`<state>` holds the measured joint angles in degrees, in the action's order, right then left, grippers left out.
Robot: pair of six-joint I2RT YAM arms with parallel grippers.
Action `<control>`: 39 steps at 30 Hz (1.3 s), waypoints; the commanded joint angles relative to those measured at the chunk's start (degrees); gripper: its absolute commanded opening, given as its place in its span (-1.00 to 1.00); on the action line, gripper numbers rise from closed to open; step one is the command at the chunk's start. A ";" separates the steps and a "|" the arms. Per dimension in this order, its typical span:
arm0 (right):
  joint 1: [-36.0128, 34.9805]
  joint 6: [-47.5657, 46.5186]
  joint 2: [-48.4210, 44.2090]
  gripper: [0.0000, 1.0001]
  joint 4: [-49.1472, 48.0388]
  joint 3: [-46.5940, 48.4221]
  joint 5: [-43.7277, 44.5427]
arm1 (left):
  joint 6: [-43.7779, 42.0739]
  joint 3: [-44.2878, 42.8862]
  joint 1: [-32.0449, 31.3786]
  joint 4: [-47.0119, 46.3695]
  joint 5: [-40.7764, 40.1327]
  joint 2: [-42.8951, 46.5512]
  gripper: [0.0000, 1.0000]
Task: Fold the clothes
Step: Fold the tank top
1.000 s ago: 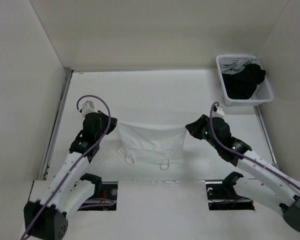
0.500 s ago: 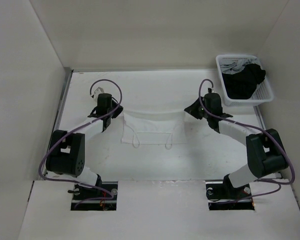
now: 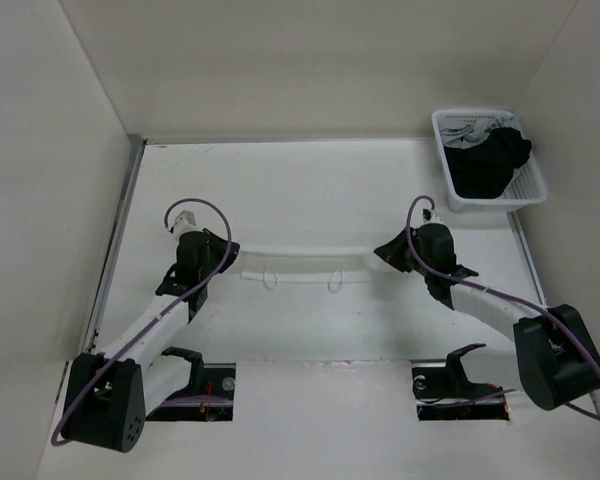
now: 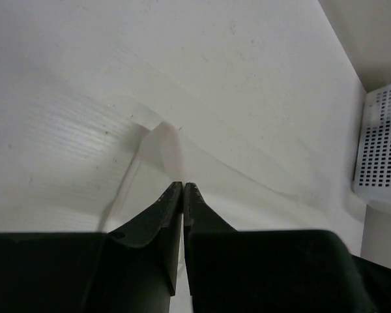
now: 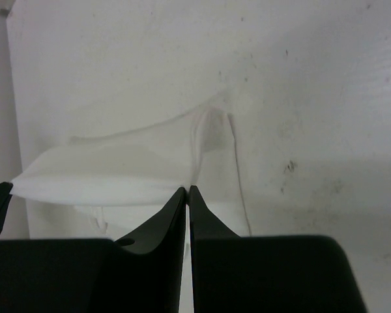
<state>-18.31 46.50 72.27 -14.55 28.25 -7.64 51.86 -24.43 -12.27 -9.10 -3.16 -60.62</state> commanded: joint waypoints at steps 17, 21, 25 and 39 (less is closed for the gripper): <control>-8.45 4.56 -12.33 -0.74 8.56 -10.67 7.02 | 1.23 14.05 -1.48 8.05 0.52 15.36 -0.80; -10.65 6.23 -16.01 -0.40 11.99 -11.55 8.69 | 0.70 12.92 -0.69 10.06 0.78 16.67 -0.59; -12.40 5.97 -21.54 -0.21 16.90 -10.15 10.35 | -0.70 10.28 -0.16 13.23 0.00 20.18 -0.59; -13.20 0.78 -1.62 -0.80 5.15 -2.24 13.27 | 4.30 2.80 -20.56 -6.00 -6.51 -8.36 -0.60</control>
<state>-30.89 48.38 68.66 -4.01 23.44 4.47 54.54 -21.15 -33.69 -8.34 -6.79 -66.00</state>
